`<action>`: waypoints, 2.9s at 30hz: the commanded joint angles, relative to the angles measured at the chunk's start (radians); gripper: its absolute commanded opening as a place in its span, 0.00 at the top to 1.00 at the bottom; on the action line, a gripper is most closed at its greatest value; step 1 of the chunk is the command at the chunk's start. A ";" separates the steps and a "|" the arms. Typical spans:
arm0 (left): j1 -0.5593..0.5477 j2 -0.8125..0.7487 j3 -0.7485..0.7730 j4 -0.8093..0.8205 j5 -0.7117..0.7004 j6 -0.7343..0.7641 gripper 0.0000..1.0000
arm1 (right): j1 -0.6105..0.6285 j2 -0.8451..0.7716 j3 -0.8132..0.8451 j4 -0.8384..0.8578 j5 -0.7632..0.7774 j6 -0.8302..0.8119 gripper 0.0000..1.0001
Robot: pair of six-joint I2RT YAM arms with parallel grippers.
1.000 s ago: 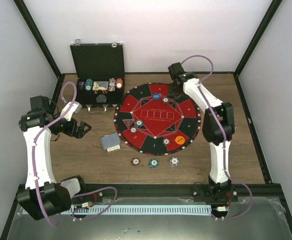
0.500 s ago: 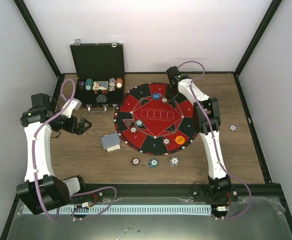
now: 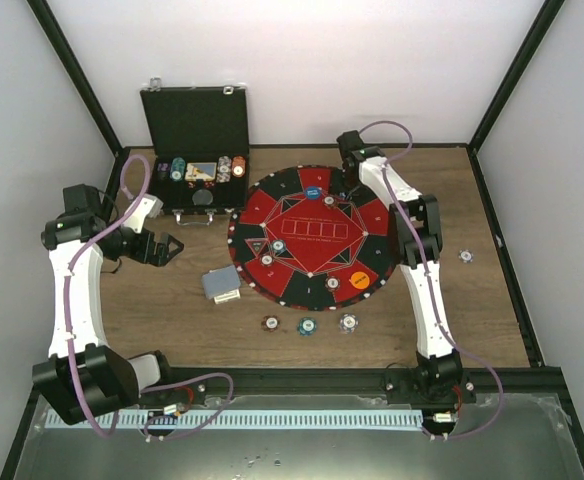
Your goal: Distribute texas hold em gaming equipment
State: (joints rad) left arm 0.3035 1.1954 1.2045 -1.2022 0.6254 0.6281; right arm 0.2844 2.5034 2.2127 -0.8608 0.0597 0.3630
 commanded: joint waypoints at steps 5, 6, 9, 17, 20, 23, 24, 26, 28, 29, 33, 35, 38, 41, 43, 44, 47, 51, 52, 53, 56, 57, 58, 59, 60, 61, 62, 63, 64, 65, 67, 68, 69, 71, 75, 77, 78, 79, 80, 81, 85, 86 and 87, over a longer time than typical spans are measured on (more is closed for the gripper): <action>0.005 -0.019 0.023 0.012 -0.010 -0.003 0.00 | -0.018 -0.183 -0.005 -0.080 0.025 0.034 0.24; 0.003 -0.019 0.023 0.013 -0.013 -0.002 0.00 | -0.011 -0.238 -0.057 -0.062 0.028 0.041 0.24; 0.004 -0.017 0.024 0.011 -0.018 -0.003 0.00 | 0.039 -0.427 -0.312 0.015 0.059 0.057 0.24; 0.003 -0.052 0.003 0.013 -0.015 -0.004 0.00 | 0.388 -0.871 -0.890 0.088 0.173 0.218 0.19; 0.003 -0.064 -0.015 0.020 -0.021 -0.007 0.00 | 0.537 -0.937 -1.019 0.069 0.182 0.324 0.17; 0.002 -0.066 -0.021 0.024 -0.024 -0.011 0.00 | 0.659 -0.962 -1.094 0.053 0.177 0.416 0.15; 0.003 -0.066 -0.021 0.025 -0.027 -0.013 0.00 | 0.694 -0.966 -1.110 0.053 0.167 0.439 0.14; 0.002 -0.069 -0.019 0.027 -0.027 -0.014 0.00 | 0.755 -0.960 -1.131 0.058 0.152 0.476 0.13; 0.002 -0.075 -0.017 0.023 -0.027 -0.014 0.00 | 0.802 -0.943 -1.148 0.064 0.139 0.501 0.12; 0.002 -0.079 -0.018 0.022 -0.028 -0.012 0.00 | 0.820 -0.930 -1.156 0.070 0.130 0.510 0.12; 0.003 -0.089 -0.021 0.024 -0.042 -0.005 0.00 | 0.866 -0.878 -1.185 0.113 0.090 0.523 0.11; 0.002 -0.088 -0.022 0.026 -0.050 -0.003 0.00 | 0.885 -0.855 -1.186 0.136 0.069 0.518 0.12; 0.003 -0.088 -0.020 0.029 -0.062 -0.002 0.00 | 0.900 -0.815 -1.183 0.142 0.058 0.523 0.12; 0.002 -0.086 -0.017 0.031 -0.064 0.002 0.00 | 0.901 -0.806 -1.196 0.150 0.049 0.522 0.13; 0.002 -0.085 -0.014 0.033 -0.065 0.002 0.00 | 0.901 -0.806 -1.202 0.151 0.049 0.522 0.14; 0.002 -0.085 -0.015 0.033 -0.064 0.002 0.00 | 0.903 -0.803 -1.203 0.149 0.050 0.521 0.15; 0.002 -0.085 -0.015 0.033 -0.063 0.001 0.00 | 0.900 -0.793 -1.206 0.141 0.055 0.515 0.18; 0.002 -0.086 -0.014 0.034 -0.069 0.001 0.00 | 0.901 -0.787 -1.212 0.140 0.054 0.516 0.27; 0.002 -0.088 -0.013 0.035 -0.073 0.002 0.00 | 0.901 -0.787 -1.212 0.139 0.055 0.516 0.30; 0.002 -0.089 -0.011 0.035 -0.074 0.002 0.00 | 0.901 -0.787 -1.213 0.138 0.054 0.515 0.34; 0.003 -0.089 -0.008 0.036 -0.080 0.001 0.00 | 0.901 -0.789 -1.213 0.131 0.054 0.516 0.43; 0.002 -0.089 -0.007 0.035 -0.081 0.002 0.00 | 0.901 -0.790 -1.214 0.129 0.055 0.516 0.46; 0.002 -0.089 -0.004 0.035 -0.081 0.002 0.00 | 0.902 -0.791 -1.215 0.127 0.055 0.516 0.48; 0.002 -0.089 -0.003 0.035 -0.080 0.001 0.00 | 0.902 -0.793 -1.213 0.124 0.057 0.514 0.51; 0.002 -0.089 -0.003 0.036 -0.079 0.000 0.00 | 0.902 -0.794 -1.213 0.122 0.058 0.514 0.52; 0.002 -0.088 -0.002 0.035 -0.078 0.001 0.00 | 0.902 -0.796 -1.211 0.120 0.060 0.514 0.53; 0.002 -0.087 -0.001 0.035 -0.078 -0.001 0.00 | 0.902 -0.796 -1.209 0.116 0.063 0.512 0.52; 0.003 -0.088 -0.001 0.034 -0.076 0.001 0.00 | 0.901 -0.796 -1.206 0.112 0.066 0.512 0.52; 0.003 -0.087 -0.001 0.033 -0.076 -0.001 0.00 | 0.901 -0.796 -1.202 0.106 0.070 0.511 0.48; 0.002 -0.087 -0.001 0.033 -0.076 -0.001 0.00 | 0.902 -0.795 -1.197 0.102 0.073 0.511 0.43; 0.003 -0.085 -0.001 0.033 -0.076 0.000 0.00 | 0.902 -0.795 -1.188 0.089 0.078 0.508 0.38; 0.003 -0.085 0.000 0.033 -0.076 0.000 0.00 | 0.903 -0.795 -1.182 0.083 0.083 0.508 0.37; 0.002 -0.085 0.001 0.034 -0.076 0.000 0.00 | 0.902 -0.795 -1.176 0.074 0.087 0.508 0.37; 0.003 -0.085 0.003 0.032 -0.077 0.000 0.00 | 0.902 -0.795 -1.166 0.070 0.090 0.506 0.37; 0.002 -0.084 0.005 0.031 -0.076 0.002 0.00 | 0.902 -0.790 -1.153 0.066 0.092 0.499 0.39; 0.002 -0.083 0.004 0.030 -0.076 0.004 0.00 | 0.902 -0.789 -1.149 0.066 0.091 0.496 0.41; 0.002 -0.083 0.003 0.030 -0.075 0.004 0.00 | 0.902 -0.789 -1.146 0.065 0.090 0.494 0.42; 0.002 -0.082 0.003 0.031 -0.076 0.004 0.00 | 0.903 -0.789 -1.143 0.066 0.089 0.492 0.43; 0.002 -0.083 0.003 0.031 -0.074 0.004 0.00 | 0.902 -0.789 -1.141 0.065 0.090 0.491 0.44; 0.002 -0.082 0.002 0.031 -0.072 0.005 0.00 | 0.902 -0.787 -1.139 0.066 0.091 0.490 0.45; 0.002 -0.080 0.001 0.033 -0.069 0.003 0.00 | 0.901 -0.778 -1.140 0.066 0.094 0.486 0.48; 0.002 -0.080 0.001 0.033 -0.070 0.003 0.00 | 0.901 -0.775 -1.142 0.068 0.092 0.487 0.49; 0.002 -0.080 -0.001 0.033 -0.070 0.003 0.00 | 0.902 -0.772 -1.144 0.070 0.092 0.486 0.50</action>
State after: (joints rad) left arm 0.3031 1.1206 1.1904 -1.1751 0.5430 0.6216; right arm 1.1778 1.7115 1.0405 -0.7811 0.1326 0.8467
